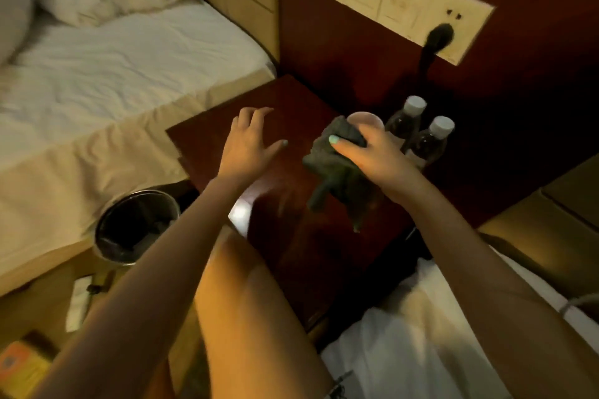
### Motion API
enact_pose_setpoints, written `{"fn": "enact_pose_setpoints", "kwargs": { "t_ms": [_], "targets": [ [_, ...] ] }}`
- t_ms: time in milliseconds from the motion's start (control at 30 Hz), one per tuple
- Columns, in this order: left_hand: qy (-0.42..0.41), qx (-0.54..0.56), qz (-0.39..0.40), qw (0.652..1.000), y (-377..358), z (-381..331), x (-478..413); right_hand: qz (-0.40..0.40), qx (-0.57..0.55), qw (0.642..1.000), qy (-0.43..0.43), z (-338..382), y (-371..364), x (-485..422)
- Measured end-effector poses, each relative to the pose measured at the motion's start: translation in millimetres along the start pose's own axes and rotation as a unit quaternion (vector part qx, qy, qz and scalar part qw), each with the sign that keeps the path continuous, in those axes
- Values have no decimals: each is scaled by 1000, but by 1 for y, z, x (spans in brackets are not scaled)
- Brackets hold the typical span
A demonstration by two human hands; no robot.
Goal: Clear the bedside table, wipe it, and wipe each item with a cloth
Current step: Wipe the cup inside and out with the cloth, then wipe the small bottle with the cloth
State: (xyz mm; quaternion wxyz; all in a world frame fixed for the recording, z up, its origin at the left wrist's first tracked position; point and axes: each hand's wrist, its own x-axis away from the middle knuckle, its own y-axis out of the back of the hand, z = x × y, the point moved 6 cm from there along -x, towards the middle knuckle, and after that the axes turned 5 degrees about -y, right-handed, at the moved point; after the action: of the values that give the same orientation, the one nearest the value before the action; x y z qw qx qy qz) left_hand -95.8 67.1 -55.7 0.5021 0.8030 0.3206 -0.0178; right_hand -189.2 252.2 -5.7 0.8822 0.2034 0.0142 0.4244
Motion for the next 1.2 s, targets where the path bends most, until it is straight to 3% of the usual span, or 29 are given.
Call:
{"fn": "enact_pose_setpoints", "kwargs": {
  "t_ms": [267,533,667,833,933,1067,1200],
  "targets": [
    [113,-49,-72,990,140,98,119,106,-46,992,42,71,-136,-3],
    [305,-33,-173,936,200,194,251,251,-52,966,13,94,-311,-10],
    [416,-17,-231,879,177,234,324,270,-26,962,-30,55,-395,-17],
    [539,9,-237,808,123,281,422,277,26,956,-91,-24,-483,-3],
    [611,25,-281,740,91,305,474,285,55,948,-127,-82,-520,9],
    [683,74,-372,624,44,327,519,261,83,945,-180,-144,-548,25],
    [728,86,-336,591,-13,357,559,257,92,935,-228,-194,-587,27]
  ]
}}
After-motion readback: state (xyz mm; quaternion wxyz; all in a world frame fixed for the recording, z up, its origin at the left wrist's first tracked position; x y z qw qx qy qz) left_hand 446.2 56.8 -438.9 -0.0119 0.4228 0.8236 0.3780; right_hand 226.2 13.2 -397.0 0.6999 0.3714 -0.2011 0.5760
